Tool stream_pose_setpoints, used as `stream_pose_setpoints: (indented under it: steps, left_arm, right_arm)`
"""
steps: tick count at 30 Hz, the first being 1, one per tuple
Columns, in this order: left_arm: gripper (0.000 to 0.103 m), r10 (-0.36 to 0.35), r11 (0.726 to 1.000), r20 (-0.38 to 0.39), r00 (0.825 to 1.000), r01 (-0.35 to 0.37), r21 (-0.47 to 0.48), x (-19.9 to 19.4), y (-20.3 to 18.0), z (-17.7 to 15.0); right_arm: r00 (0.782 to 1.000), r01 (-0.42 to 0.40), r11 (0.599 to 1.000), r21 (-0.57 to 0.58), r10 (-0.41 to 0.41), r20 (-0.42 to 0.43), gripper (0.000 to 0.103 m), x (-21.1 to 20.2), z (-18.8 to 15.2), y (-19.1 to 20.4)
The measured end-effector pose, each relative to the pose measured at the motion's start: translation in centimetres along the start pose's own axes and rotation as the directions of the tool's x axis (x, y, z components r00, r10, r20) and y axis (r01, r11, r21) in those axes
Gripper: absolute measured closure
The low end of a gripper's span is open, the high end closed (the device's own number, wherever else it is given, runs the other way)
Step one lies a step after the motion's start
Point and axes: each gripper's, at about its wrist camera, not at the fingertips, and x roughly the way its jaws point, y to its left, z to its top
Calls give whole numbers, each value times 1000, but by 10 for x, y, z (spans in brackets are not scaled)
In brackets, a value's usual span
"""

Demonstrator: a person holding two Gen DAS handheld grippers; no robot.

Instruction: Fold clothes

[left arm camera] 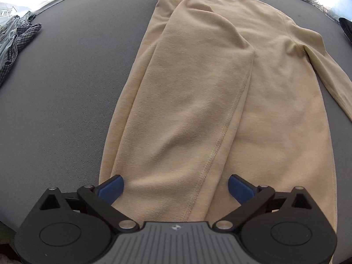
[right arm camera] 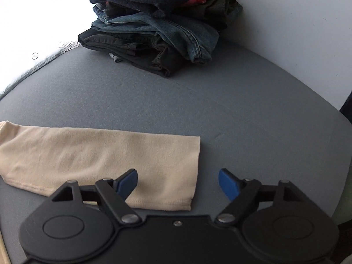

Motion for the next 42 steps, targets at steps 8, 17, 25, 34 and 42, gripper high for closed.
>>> stream_pose_setpoints:
  steps: [8,17,25,34,42]
  left_arm:
    - [0,-4,1000,5,1000,4,6,0,2,-1]
    - [0,-8,1000,30,1000,8,6,-2,4,-6]
    - [0,-39,999,32,999,38,38,-3,10,-7]
    - [0,-196,979,-11,981,196,58,-17,36,4]
    - [0,-174,985,92,980,174,13,-39,98,22]
  right_arm:
    - [1000,-3,1000,4,3,13,51,-2,-3,0]
    - [959,-267,927,263,281,-20,98,-5,-1,-16]
    - [807,-468,615,634,591,22,98,6,-22,2]
    - [617,-545,472,693,785,-50,98,-13,-40,104]
    - [435,-573,464,676,871,-230,98,-28,-61,230]
